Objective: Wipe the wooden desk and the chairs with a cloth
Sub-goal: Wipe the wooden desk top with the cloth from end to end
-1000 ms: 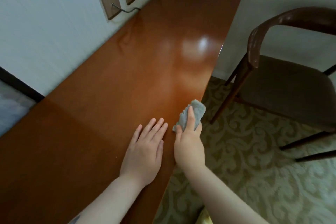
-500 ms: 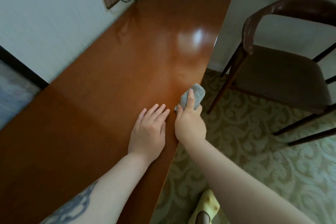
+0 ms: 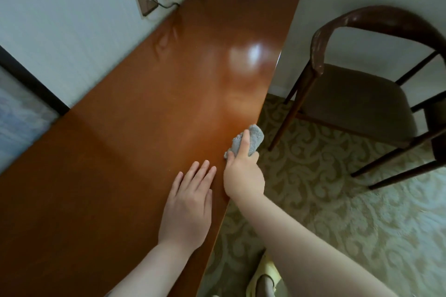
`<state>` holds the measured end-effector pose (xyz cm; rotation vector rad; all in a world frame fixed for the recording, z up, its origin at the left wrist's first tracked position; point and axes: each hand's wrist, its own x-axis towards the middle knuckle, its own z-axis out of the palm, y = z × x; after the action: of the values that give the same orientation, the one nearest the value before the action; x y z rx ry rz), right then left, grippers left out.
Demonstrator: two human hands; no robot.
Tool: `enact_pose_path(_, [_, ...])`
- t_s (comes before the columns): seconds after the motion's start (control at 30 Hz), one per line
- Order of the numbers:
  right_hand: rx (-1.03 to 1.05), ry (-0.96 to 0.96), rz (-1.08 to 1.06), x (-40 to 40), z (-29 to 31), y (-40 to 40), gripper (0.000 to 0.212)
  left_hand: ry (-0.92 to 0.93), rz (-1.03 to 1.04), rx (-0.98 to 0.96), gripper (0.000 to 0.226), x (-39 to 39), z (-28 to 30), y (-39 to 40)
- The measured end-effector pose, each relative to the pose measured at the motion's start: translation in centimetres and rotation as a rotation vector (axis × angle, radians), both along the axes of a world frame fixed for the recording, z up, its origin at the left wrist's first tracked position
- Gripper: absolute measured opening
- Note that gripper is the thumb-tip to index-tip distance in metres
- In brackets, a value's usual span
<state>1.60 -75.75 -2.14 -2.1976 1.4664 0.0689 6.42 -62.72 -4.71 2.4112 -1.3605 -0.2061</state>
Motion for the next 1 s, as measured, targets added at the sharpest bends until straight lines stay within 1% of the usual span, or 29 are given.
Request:
enact_pose_path(0.07, [-0.059, -0.029, 0.098, -2.3, -1.2, 3.7, 0.066, 0.001, -0.01, 0.002, 0.051, -0.1, 0.0, 0.1])
enact_pose_path(0.13, [-0.12, -0.018, 0.196, -4.3, -1.2, 6.2, 0.071, -0.011, -0.013, 0.008, 0.055, -0.1, 0.1, 0.1])
enact_pose_path(0.2, [-0.034, 0.04, 0.214, -3.9, -0.4, 5.3, 0.072, -0.011, -0.009, 0.01, 0.058, -0.1, 0.1, 0.0])
enact_pose_path(0.27, [0.047, 0.067, 0.138, -1.9, -0.1, 2.6, 0.072, -0.015, 0.003, 0.007, 0.056, -0.2, 0.1, 0.0])
enact_pose_path(0.33, [0.064, 0.048, -0.005, 0.4, 0.0, -0.4, 0.071, -0.031, 0.009, 0.008, 0.052, -0.3, 0.2, 0.0])
enact_pose_path(0.4, [0.053, 0.024, -0.08, 1.3, 0.2, -1.7, 0.07, -0.035, 0.005, 0.001, 0.05, -0.3, 0.2, -0.1])
enact_pose_path(0.47, [-0.012, 0.071, -0.014, 0.6, -0.2, -0.3, 0.066, -0.033, 0.001, 0.005, 0.05, -0.2, 0.0, 0.0])
enact_pose_path(0.53, [-0.099, 0.129, 0.131, -1.3, -1.3, 2.7, 0.067, -0.024, 0.001, 0.01, 0.051, -0.1, -0.1, 0.1])
enact_pose_path(0.57, [-0.153, 0.102, 0.163, -2.5, -1.7, 4.3, 0.076, -0.021, -0.002, 0.014, 0.052, -0.1, -0.1, 0.1])
enact_pose_path(0.63, [-0.146, 0.01, 0.175, -4.0, -1.3, 6.8, 0.111, -0.026, -0.011, 0.018, 0.051, 0.0, -0.1, 0.1])
enact_pose_path(0.67, [-0.164, -0.041, 0.163, -4.0, -1.0, 6.9, 0.115, -0.029, -0.015, 0.019, 0.051, -0.1, -0.1, 0.1])
enact_pose_path(0.7, [-0.125, -0.052, 0.126, -3.4, -0.5, 6.2, 0.106, -0.029, -0.017, 0.019, 0.05, -0.1, -0.2, 0.1])
enact_pose_path(0.73, [-0.047, -0.047, 0.042, -2.7, -0.5, 5.3, 0.094, -0.029, -0.012, 0.016, 0.05, -0.2, -0.2, 0.2])
enact_pose_path(0.77, [0.017, -0.067, -0.059, -1.8, -0.9, 4.1, 0.087, -0.033, -0.002, 0.011, 0.049, -0.2, -0.2, 0.2])
enact_pose_path(0.83, [0.023, -0.101, -0.207, 0.1, -1.0, 1.7, 0.082, -0.046, 0.004, -0.002, 0.048, -0.2, -0.2, 0.1])
enact_pose_path(0.9, [0.028, -0.139, -0.261, 1.1, -0.4, 0.6, 0.077, -0.06, 0.003, -0.024, 0.048, -0.3, -0.2, 0.0])
enact_pose_path(1.0, [0.041, -0.161, -0.263, 0.4, -0.7, 1.9, 0.074, -0.051, -0.001, -0.06, 0.049, -0.2, -0.4, 0.0])
